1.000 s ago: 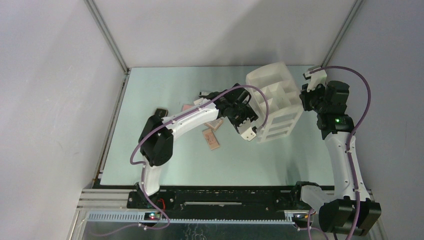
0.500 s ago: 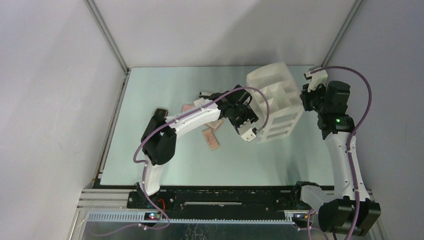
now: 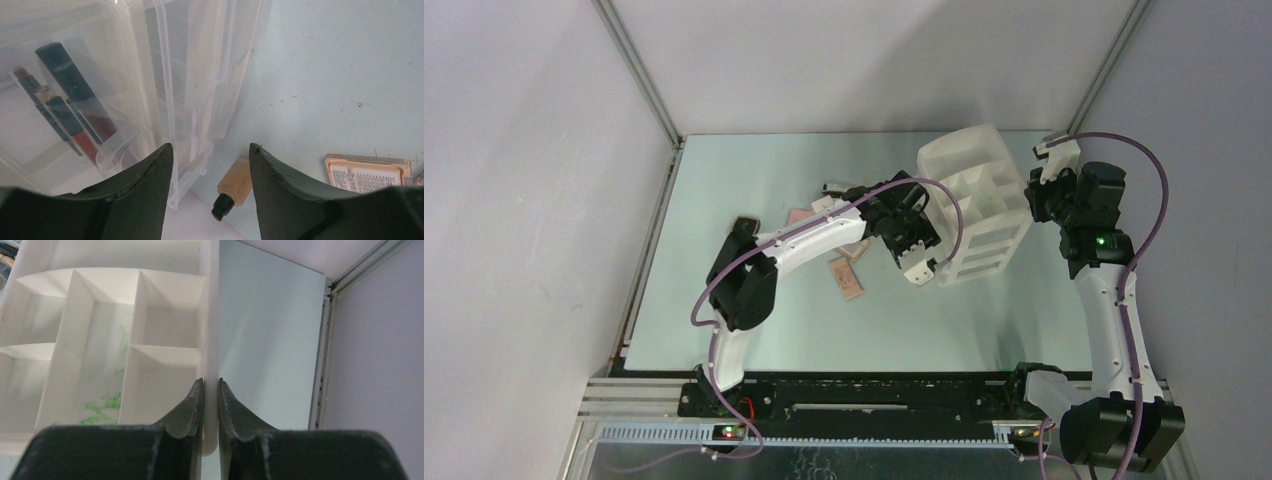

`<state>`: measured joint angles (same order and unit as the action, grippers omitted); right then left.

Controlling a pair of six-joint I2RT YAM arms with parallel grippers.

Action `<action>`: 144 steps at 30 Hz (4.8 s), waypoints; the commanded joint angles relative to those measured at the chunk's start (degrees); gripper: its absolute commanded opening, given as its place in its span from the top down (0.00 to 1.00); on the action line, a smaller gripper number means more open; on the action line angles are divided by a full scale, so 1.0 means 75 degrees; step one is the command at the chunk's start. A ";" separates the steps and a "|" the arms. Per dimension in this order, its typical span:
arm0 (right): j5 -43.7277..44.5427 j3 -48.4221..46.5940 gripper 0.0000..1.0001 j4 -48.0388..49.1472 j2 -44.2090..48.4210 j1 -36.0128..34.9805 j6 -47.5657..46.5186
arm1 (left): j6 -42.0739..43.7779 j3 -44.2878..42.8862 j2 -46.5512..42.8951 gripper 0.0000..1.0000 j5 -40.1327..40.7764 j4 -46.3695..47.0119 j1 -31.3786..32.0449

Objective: Organize the makeup
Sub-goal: Open the makeup tool from the storage box, then move the makeup to the center of the board.

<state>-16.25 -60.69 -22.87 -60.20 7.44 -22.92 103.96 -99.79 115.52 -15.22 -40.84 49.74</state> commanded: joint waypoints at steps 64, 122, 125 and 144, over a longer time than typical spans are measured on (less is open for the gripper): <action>0.0407 -0.0017 1.00 -0.0023 0.0023 0.0238 -0.0340 | 0.0588 0.1828 -0.1639 0.55 0.1380 -0.0773 0.0423; -0.0964 0.0360 0.25 -0.0700 0.1750 -0.0757 -0.0220 | -1.1819 0.4458 -0.4147 0.00 0.1143 0.3472 -0.3068; -0.0838 0.0643 0.25 -0.0536 0.1925 -0.0758 -0.0297 | -1.1964 0.4208 -0.3836 0.00 0.1086 0.3600 -0.3069; -0.1325 0.0836 0.25 -0.0396 0.2347 -0.0266 -0.0050 | -1.2092 0.2413 -0.2189 0.09 0.0340 0.3754 -0.3080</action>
<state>-24.99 -54.43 -27.66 -43.90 5.28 -24.32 13.50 -76.66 97.86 -12.03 -13.58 26.76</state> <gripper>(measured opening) 0.752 0.934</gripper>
